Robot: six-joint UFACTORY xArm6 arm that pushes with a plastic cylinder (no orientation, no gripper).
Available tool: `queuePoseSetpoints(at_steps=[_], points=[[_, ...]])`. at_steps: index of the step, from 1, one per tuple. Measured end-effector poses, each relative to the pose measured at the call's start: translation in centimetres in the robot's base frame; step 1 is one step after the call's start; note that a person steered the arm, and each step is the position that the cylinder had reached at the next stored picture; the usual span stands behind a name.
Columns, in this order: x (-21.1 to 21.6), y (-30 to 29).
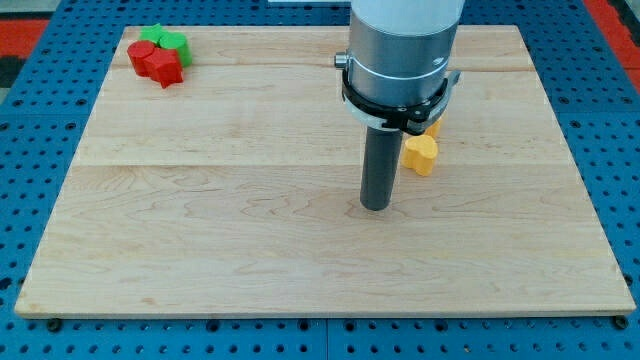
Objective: Place yellow blocks vertically to the bottom of the blue blocks
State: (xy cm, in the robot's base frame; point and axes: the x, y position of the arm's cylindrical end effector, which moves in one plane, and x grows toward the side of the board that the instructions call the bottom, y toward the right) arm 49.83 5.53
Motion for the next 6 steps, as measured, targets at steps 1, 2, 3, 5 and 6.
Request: queuePoseSetpoints(at_steps=[1,2,3,5,6], points=[[0.0,0.0],[0.0,1.0],[-1.8,3.5],[-5.9,6.3],[-8.3,6.9]])
